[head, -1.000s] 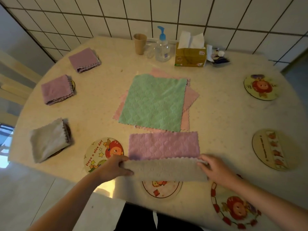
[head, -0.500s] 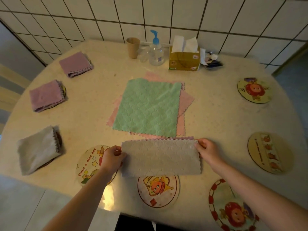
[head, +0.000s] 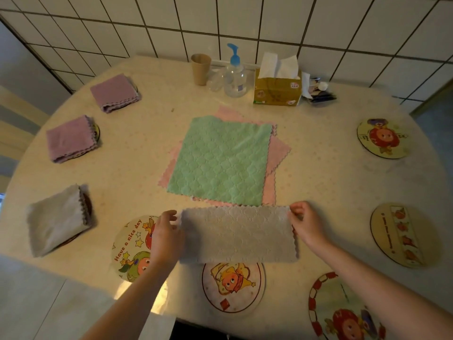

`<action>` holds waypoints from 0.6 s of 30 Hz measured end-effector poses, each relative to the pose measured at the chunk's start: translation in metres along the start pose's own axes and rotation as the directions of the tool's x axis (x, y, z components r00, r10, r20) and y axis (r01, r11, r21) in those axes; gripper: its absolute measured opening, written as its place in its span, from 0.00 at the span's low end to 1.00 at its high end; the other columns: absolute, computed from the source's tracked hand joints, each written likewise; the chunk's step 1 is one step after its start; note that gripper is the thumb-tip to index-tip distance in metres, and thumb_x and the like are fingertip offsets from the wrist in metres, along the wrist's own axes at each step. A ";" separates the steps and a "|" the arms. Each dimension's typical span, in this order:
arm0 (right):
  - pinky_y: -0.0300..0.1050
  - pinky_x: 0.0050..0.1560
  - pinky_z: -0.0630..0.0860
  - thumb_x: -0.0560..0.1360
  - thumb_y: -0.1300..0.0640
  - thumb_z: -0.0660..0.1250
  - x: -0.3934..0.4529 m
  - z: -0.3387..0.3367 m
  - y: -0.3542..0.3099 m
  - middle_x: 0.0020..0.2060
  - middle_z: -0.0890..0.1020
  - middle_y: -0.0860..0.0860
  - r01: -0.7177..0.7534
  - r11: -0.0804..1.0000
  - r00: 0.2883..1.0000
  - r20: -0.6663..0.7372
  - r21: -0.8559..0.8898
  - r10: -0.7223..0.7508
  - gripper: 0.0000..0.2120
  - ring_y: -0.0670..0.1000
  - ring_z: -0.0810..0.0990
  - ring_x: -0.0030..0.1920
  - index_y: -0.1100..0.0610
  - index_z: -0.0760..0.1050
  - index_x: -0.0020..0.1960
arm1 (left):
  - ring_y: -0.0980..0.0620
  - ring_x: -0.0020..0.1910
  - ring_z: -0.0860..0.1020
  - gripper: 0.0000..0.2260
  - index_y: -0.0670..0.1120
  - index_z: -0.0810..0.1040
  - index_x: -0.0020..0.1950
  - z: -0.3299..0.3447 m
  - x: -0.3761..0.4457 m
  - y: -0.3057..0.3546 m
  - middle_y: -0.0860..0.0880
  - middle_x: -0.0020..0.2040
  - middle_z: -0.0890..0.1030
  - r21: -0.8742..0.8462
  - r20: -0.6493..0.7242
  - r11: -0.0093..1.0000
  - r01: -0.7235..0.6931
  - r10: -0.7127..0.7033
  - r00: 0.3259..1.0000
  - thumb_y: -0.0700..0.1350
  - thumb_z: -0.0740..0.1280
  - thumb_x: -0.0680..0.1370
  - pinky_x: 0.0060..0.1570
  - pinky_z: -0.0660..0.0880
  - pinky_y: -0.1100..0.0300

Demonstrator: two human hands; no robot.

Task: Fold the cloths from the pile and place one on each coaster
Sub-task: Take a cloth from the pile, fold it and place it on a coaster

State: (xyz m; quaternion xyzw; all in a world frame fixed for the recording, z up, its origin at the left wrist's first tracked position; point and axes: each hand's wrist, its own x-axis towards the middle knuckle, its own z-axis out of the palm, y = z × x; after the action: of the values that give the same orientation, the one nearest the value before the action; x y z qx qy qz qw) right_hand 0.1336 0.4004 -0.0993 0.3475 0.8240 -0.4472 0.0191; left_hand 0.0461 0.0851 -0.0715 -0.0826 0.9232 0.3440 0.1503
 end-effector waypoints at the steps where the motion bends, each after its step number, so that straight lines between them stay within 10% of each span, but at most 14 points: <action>1: 0.34 0.41 0.71 0.75 0.61 0.67 -0.006 -0.001 -0.002 0.48 0.77 0.51 0.047 0.998 0.999 -0.013 -0.041 -0.047 0.09 0.49 0.77 0.46 0.58 0.71 0.55 | 0.49 0.58 0.74 0.18 0.47 0.72 0.66 0.001 -0.009 -0.001 0.49 0.61 0.75 0.104 -0.022 0.985 -0.134 0.137 0.990 0.39 0.65 0.76 0.55 0.75 0.54; 4: 0.39 0.48 0.73 0.74 0.64 0.66 -0.030 0.000 -0.008 0.55 0.72 0.52 0.304 0.907 0.944 -0.036 -0.292 -0.328 0.15 0.49 0.74 0.53 0.58 0.70 0.59 | 0.50 0.65 0.68 0.20 0.46 0.74 0.65 0.010 -0.039 -0.005 0.50 0.65 0.72 0.180 0.232 0.800 -0.572 0.530 0.815 0.40 0.67 0.74 0.65 0.70 0.49; 9: 0.37 0.55 0.72 0.73 0.65 0.66 -0.081 0.013 -0.008 0.58 0.69 0.46 0.662 0.646 0.749 0.355 -0.379 -0.559 0.16 0.46 0.68 0.59 0.53 0.72 0.58 | 0.48 0.77 0.38 0.32 0.57 0.52 0.78 0.041 -0.070 -0.023 0.57 0.79 0.44 0.302 0.607 0.505 -0.809 0.552 0.572 0.62 0.57 0.76 0.75 0.41 0.47; 12: 0.41 0.57 0.76 0.61 0.68 0.74 -0.098 0.014 0.014 0.57 0.71 0.45 0.786 0.456 0.617 0.568 -0.416 -0.545 0.29 0.46 0.67 0.59 0.52 0.72 0.59 | 0.44 0.77 0.46 0.35 0.54 0.51 0.79 0.047 -0.075 -0.036 0.52 0.79 0.52 0.405 0.621 0.391 -0.826 0.545 0.563 0.64 0.57 0.75 0.71 0.48 0.45; 18: 0.40 0.58 0.75 0.57 0.74 0.72 -0.093 -0.007 0.041 0.64 0.65 0.48 0.797 0.361 0.601 0.686 -0.484 -0.410 0.44 0.49 0.65 0.64 0.52 0.63 0.69 | 0.43 0.77 0.53 0.34 0.53 0.49 0.79 0.025 -0.067 -0.068 0.52 0.79 0.54 0.508 0.578 0.319 -0.800 0.562 0.592 0.65 0.55 0.78 0.70 0.45 0.48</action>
State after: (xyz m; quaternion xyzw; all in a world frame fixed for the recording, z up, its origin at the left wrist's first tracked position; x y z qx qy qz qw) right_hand 0.2297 0.3688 -0.0929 -0.1509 0.9669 -0.0981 0.1807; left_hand 0.1317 0.0543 -0.1087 0.4390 0.8868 -0.0162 0.1439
